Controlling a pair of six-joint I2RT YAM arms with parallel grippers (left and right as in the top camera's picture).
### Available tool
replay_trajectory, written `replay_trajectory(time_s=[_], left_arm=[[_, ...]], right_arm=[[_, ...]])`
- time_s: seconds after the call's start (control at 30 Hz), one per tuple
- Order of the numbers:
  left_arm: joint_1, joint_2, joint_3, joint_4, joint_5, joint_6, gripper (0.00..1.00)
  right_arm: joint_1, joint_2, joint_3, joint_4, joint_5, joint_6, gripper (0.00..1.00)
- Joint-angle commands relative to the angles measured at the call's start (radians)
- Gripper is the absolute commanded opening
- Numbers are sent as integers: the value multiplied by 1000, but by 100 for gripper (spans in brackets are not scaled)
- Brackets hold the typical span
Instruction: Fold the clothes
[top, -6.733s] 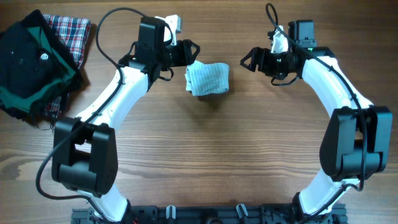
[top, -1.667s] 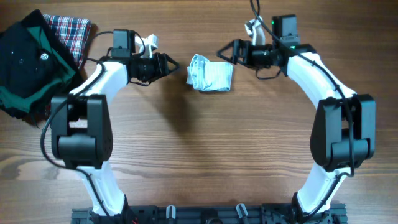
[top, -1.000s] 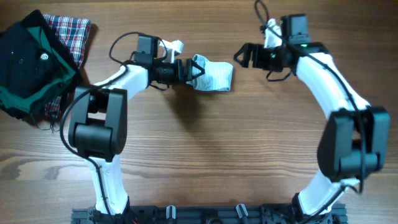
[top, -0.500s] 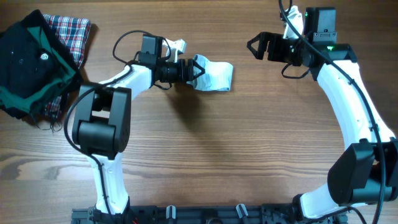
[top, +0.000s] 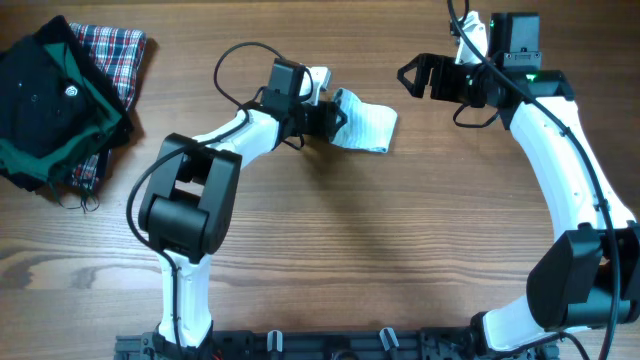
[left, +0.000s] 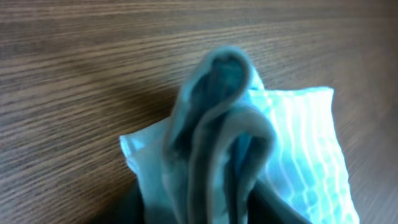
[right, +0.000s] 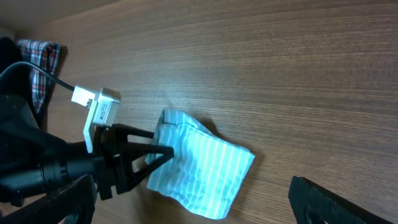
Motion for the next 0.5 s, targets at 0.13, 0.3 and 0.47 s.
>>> replay_trajectory(time_s=[0.13,0.3,0.47], left_arm=[[-4,45,-29,-24,-63,8,4],[-4,45,-29,0,-20,9,4],[40,19,-7,-9,-5,8,4]], right_arm=[[-7,-15,5,-15,13,-40,100],[-7,-16,5,-14,9,-39,100],[-7,-16,5,-15,9,-40,100]])
